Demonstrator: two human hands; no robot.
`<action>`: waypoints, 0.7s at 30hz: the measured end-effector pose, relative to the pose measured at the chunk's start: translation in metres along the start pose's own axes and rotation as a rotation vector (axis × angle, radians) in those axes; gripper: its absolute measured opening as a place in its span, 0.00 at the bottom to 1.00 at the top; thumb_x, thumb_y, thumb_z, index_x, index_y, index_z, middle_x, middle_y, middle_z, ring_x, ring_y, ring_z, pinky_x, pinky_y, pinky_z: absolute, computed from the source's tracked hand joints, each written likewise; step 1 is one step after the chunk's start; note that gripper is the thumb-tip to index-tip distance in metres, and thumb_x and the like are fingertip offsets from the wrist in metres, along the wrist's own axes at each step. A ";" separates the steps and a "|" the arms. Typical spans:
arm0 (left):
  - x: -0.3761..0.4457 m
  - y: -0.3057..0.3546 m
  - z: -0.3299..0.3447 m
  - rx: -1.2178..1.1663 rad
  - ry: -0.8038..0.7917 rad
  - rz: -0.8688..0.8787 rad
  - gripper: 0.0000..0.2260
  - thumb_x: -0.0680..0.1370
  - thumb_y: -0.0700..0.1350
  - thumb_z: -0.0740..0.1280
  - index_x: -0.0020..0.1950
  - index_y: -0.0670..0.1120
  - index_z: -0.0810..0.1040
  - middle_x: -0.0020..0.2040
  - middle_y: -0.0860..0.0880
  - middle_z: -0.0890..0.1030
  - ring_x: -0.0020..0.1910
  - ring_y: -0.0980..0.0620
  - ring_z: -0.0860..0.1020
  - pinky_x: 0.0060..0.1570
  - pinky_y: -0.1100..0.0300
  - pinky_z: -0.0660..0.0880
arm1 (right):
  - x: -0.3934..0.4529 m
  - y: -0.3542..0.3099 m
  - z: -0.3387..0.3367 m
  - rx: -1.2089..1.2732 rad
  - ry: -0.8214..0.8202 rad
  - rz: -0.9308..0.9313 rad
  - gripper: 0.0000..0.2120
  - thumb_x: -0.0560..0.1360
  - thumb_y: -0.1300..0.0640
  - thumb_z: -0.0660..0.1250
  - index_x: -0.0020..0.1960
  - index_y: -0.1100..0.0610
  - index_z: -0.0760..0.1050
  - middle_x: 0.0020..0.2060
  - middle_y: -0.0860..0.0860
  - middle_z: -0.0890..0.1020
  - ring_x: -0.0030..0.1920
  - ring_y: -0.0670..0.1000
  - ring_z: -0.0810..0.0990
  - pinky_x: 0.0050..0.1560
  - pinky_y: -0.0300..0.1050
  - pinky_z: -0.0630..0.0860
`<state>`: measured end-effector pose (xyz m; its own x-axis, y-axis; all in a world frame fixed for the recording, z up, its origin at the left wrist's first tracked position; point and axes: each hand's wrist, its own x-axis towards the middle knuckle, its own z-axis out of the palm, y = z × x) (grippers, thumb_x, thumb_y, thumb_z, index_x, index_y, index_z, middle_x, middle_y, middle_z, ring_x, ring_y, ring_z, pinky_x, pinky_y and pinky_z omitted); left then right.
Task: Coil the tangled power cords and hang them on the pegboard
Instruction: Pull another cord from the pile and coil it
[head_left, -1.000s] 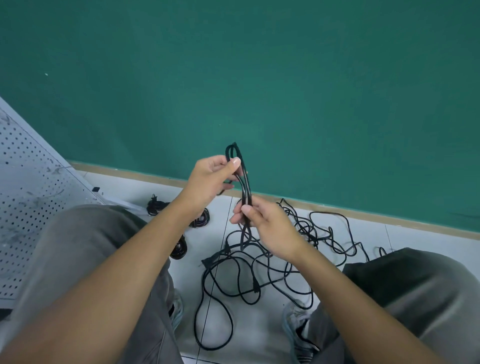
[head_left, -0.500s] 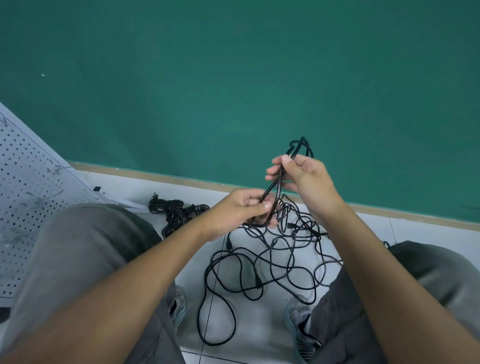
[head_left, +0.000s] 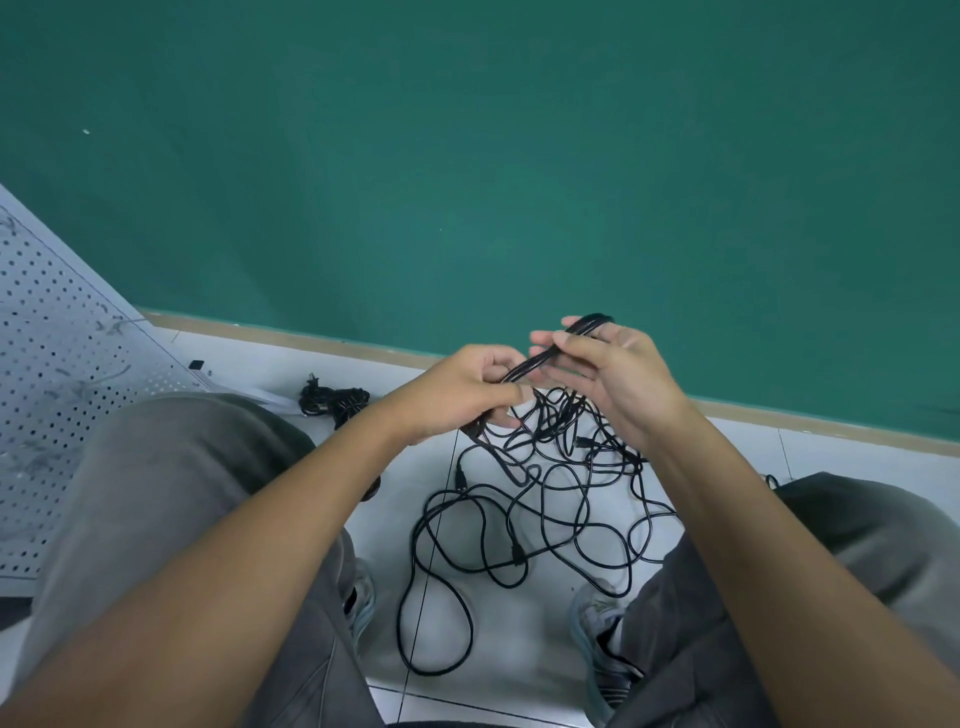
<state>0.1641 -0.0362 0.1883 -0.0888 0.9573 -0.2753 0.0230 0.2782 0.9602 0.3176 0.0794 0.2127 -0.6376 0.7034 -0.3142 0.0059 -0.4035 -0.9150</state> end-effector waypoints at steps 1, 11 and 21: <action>0.000 0.001 -0.001 0.045 0.039 0.016 0.08 0.83 0.36 0.65 0.60 0.36 0.80 0.40 0.55 0.82 0.40 0.58 0.79 0.59 0.50 0.81 | 0.001 0.000 -0.001 -0.005 0.020 -0.005 0.08 0.82 0.66 0.66 0.60 0.65 0.72 0.51 0.60 0.87 0.47 0.56 0.88 0.51 0.44 0.83; -0.008 0.021 -0.019 -0.457 0.104 0.127 0.18 0.88 0.45 0.53 0.72 0.38 0.74 0.63 0.37 0.83 0.65 0.41 0.81 0.66 0.49 0.78 | 0.008 0.005 -0.010 -0.303 0.215 -0.070 0.06 0.81 0.67 0.65 0.58 0.63 0.75 0.49 0.61 0.86 0.44 0.52 0.87 0.45 0.40 0.84; -0.016 0.026 -0.014 -0.216 -0.030 0.022 0.19 0.88 0.50 0.53 0.61 0.40 0.79 0.32 0.49 0.76 0.27 0.52 0.75 0.31 0.61 0.74 | -0.001 0.001 -0.010 -0.697 0.138 -0.365 0.16 0.81 0.59 0.68 0.68 0.51 0.76 0.59 0.46 0.82 0.60 0.44 0.80 0.64 0.43 0.77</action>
<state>0.1523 -0.0454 0.2180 -0.0611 0.9656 -0.2526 -0.1900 0.2372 0.9527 0.3259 0.0836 0.2095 -0.5915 0.8049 0.0484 0.3244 0.2925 -0.8996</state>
